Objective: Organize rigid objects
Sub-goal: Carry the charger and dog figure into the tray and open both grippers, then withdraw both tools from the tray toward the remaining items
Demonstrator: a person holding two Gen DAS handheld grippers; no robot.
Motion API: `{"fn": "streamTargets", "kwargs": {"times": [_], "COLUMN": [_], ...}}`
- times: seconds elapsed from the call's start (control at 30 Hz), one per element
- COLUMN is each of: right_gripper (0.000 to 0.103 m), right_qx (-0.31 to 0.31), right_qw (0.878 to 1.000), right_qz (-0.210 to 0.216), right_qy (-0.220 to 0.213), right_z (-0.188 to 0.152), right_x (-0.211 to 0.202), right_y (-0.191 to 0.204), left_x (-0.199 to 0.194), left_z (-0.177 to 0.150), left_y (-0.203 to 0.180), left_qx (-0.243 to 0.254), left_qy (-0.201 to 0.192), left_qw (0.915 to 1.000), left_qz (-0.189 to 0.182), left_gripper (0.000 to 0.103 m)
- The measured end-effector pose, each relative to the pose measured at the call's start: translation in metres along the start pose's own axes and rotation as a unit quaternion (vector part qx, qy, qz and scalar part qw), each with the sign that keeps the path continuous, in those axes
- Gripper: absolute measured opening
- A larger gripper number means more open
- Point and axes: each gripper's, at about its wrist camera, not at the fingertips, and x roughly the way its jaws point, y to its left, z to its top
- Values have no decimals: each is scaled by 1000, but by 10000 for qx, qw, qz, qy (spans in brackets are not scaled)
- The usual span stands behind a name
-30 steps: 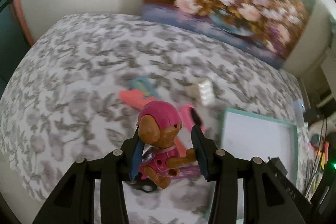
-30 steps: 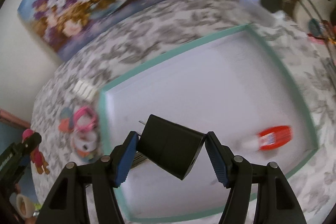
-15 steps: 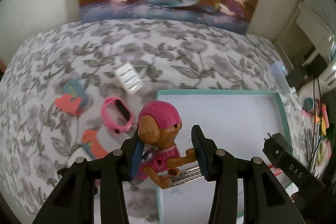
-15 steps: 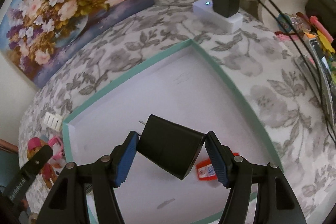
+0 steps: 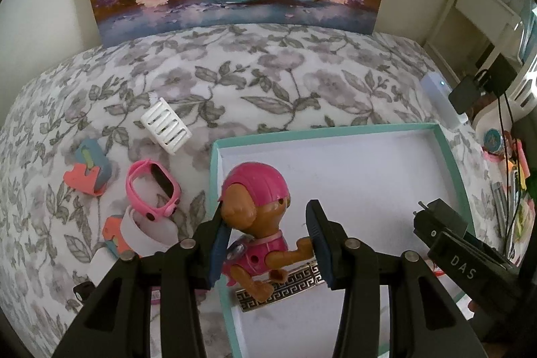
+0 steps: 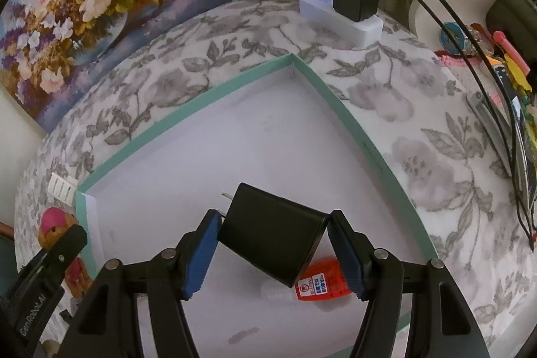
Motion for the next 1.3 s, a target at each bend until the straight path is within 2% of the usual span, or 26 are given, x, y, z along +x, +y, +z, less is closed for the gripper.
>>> {"fn": "streamTargets", "kwargs": {"times": [0.13,0.2,0.27,0.4,0.43,0.47,0.5,0.6,0.67,0.8,0.87,0.93,1.03,1.17,1.3], "right_gripper": [69,69,69,69,69,69,69,70,72,84,90,99,103,103,103], "right_qx": [-47,-63,-87,-137,-152,-161,-171,-227,-268,-328,-350,-386,-474,-565,-620], "right_qw": [10000,10000,9999,9999,9998,9998,9998,9996,9995,9993,9993,9991,9986,9979,9972], "right_qz": [-13,-21,-29,-41,-51,-54,-54,-97,-118,-147,-160,-166,-197,-261,-308], "right_qy": [24,43,55,67,77,86,102,141,126,41,5,-30,-101,-197,-266], "right_z": [0,-1,-1,-1,-1,-1,-1,-1,-1,0,0,0,-1,-2,-3], "right_x": [0,1,1,2,2,2,3,5,4,2,1,0,-1,-4,-7], "right_y": [2,2,3,4,5,5,6,7,8,10,11,11,13,17,21], "left_x": [1,0,-3,-7,-7,-8,-9,-14,-16,-18,-18,-18,-19,-18,-20], "left_z": [0,0,1,4,4,5,5,7,8,8,7,6,3,-2,-9], "left_y": [2,4,5,9,10,13,16,28,36,57,69,80,98,119,143], "left_qx": [-38,-58,-74,-130,-155,-199,-252,-457,-578,-871,-1027,-1183,-1415,-1685,-2030], "left_qy": [34,30,-5,-16,-12,-4,3,-11,-15,12,57,67,70,133,129], "left_qw": [10000,10000,10000,9999,9999,9998,9996,9988,9981,9956,9938,9917,9877,9825,9750], "left_qz": [5,11,10,50,70,90,106,145,203,338,430,504,661,785,894], "left_gripper": [47,49,57,59,61,69,72,76,82,84,92,92,93,101,101]}}
